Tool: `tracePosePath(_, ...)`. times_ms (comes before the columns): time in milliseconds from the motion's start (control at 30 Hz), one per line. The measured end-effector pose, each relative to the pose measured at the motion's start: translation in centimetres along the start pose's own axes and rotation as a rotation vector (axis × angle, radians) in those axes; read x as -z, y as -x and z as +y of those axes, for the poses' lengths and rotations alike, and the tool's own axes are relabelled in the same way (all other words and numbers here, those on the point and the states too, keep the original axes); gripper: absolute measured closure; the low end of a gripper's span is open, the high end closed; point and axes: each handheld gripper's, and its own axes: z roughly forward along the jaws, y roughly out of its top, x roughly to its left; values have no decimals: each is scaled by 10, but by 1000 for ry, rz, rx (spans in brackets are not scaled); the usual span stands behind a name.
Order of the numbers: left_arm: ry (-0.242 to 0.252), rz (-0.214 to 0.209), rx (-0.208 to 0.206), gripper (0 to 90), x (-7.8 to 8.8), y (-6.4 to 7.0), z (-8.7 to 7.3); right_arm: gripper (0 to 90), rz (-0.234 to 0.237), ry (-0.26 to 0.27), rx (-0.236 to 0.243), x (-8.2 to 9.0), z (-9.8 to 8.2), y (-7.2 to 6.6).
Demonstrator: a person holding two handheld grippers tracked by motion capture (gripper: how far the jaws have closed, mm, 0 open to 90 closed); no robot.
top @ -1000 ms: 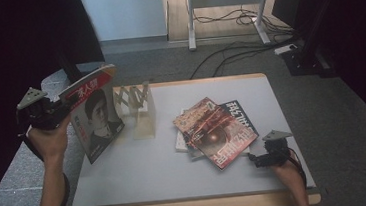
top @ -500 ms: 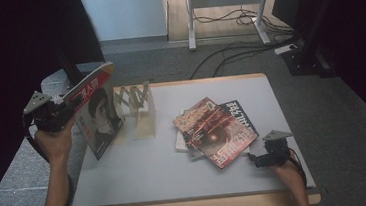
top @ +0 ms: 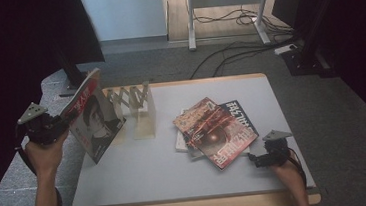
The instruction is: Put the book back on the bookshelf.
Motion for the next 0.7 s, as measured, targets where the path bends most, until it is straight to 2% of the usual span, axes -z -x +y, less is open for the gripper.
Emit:
tracePosePath(200,-34,-11,7,837,3,-1,1,0,0,0,0,0,0,0)
tracePosePath(267,-80,13,-10,843,3,1,6,0,0,0,0,0,0,0)
tracePosePath(300,-80,13,-10,846,3,1,6,0,0,0,0,0,0,0)
tracePosePath(333,-113,32,-24,849,3,2,9,0,0,0,0,0,0,0)
tracePosePath(433,-138,63,-37,861,2,4,12,0,0,0,0,0,0,0)
tracePosePath(567,-109,75,-26,867,1,6,9,0,0,0,0,0,0,0)
tracePosePath(700,-34,59,38,870,1,2,5,0,0,0,0,0,0,0)
